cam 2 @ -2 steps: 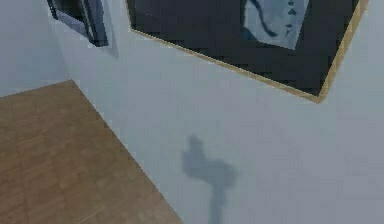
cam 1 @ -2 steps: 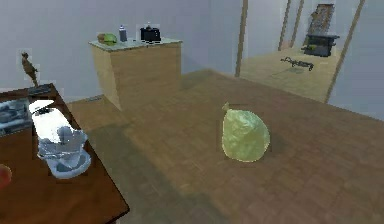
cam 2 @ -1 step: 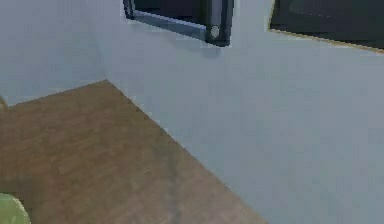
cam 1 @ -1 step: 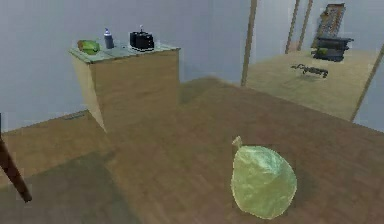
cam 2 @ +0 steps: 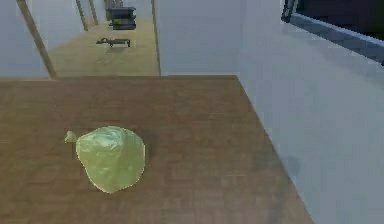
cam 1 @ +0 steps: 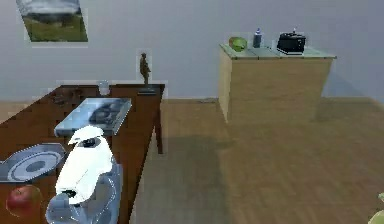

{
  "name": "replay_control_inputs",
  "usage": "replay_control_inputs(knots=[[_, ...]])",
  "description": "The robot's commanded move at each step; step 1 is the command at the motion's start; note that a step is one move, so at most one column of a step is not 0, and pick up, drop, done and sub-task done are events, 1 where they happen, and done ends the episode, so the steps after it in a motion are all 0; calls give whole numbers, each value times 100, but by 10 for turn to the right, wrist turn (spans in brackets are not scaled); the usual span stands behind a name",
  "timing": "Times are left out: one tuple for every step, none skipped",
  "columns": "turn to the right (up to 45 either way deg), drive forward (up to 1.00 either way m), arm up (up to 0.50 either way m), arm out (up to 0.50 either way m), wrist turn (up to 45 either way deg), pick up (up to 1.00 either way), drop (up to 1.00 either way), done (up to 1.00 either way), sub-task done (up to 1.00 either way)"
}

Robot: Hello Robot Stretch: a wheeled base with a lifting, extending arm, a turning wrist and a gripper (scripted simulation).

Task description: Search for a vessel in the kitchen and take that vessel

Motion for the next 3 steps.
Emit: replay_control_inputs(knots=[[0,100,0,0,0,0,0,0,0],[0,95,0,0,0,0,0,0,0],[-450,0,0,0,0,0,0,0,0]])
